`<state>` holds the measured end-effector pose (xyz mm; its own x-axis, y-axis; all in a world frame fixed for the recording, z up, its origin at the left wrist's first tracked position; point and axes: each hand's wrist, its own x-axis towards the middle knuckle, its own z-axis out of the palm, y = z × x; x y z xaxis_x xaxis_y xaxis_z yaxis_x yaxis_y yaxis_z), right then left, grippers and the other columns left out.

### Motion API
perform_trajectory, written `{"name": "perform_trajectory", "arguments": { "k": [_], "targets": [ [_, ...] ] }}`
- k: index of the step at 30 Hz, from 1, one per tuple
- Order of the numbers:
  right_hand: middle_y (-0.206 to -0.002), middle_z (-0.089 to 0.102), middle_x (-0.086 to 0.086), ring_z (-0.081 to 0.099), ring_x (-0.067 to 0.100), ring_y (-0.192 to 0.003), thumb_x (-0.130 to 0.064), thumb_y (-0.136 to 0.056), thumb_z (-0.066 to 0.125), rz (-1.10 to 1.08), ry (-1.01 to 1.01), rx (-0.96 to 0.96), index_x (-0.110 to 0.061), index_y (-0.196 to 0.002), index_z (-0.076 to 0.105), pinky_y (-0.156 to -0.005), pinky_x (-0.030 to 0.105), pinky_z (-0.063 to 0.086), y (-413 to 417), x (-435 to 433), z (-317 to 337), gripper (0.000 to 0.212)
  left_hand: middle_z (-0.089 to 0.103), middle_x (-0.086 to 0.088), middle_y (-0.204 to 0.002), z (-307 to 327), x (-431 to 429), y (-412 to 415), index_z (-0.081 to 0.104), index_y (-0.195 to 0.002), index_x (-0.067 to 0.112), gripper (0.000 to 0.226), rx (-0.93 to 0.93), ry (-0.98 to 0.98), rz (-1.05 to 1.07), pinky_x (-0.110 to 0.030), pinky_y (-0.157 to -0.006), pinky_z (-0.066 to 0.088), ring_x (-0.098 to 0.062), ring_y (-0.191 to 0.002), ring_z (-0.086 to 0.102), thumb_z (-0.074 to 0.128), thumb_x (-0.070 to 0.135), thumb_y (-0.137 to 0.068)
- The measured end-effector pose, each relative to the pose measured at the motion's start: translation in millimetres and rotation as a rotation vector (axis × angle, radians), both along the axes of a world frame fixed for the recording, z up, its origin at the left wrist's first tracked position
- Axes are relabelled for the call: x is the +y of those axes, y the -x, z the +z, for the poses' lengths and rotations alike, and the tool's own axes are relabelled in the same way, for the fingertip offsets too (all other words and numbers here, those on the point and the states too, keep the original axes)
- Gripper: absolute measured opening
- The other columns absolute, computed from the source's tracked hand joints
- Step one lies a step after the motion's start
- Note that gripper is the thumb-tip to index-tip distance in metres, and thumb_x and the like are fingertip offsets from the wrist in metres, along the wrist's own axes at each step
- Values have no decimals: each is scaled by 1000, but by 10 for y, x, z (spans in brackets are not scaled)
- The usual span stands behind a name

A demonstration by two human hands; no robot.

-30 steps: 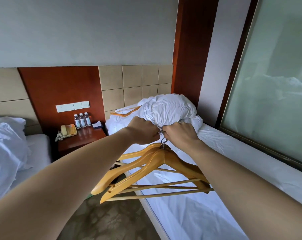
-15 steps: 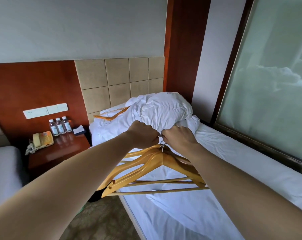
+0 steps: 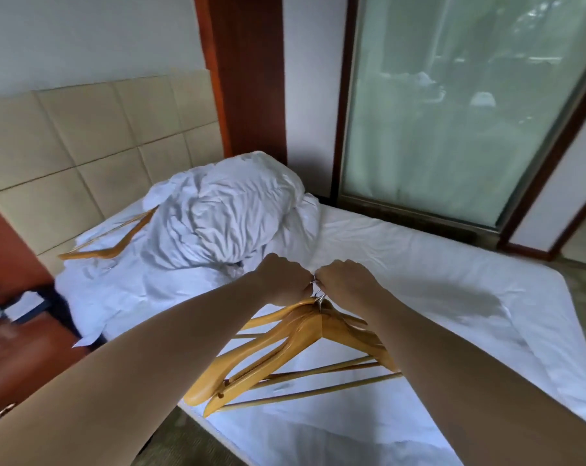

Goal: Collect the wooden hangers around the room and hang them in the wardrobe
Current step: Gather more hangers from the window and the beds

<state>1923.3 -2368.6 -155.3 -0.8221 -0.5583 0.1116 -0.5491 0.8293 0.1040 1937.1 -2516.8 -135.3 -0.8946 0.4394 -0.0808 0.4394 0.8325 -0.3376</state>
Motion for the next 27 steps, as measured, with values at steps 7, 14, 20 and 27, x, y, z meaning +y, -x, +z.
{"name": "perform_trajectory", "arguments": {
  "k": [7, 14, 20, 27],
  "targets": [
    [-102, 63, 13, 62, 31, -95, -11, -97, 46, -212, -34, -216, -8, -104, 61, -69, 30, 38, 364, 143, -511, 17, 65, -2, -101, -599, 259, 658, 57, -92, 20, 35, -164, 9, -142, -33, -79, 43, -24, -93, 60, 26, 33, -102],
    [-101, 62, 13, 62, 31, -94, -6, -96, 46, -302, -108, -343, -5, -108, 59, -71, 32, 43, 701, 367, -1197, 18, 66, -5, -103, -1391, 564, 1150, 62, -102, 16, 39, -222, 41, -249, -31, -72, 38, -26, -94, 62, 27, 33, -102],
    [-88, 58, 7, 52, 22, -71, -15, -97, 49, -370, 1, -240, -8, -121, 47, -61, 28, 36, 1158, 556, -1757, 25, 66, 0, -106, -1840, 636, 1733, 59, -112, 22, 36, -228, -98, -156, -30, -68, 38, -22, -97, 63, 34, 45, -99],
    [-87, 56, 5, 53, 19, -69, -38, -90, 61, -498, 181, -370, -12, -126, 37, -61, 27, 42, 1749, 636, -2283, 51, 67, 3, -99, -2462, 770, 2249, 42, -117, 19, 48, -286, -266, -24, -34, -74, 52, -22, -86, 65, 52, 56, -87]
  ]
}}
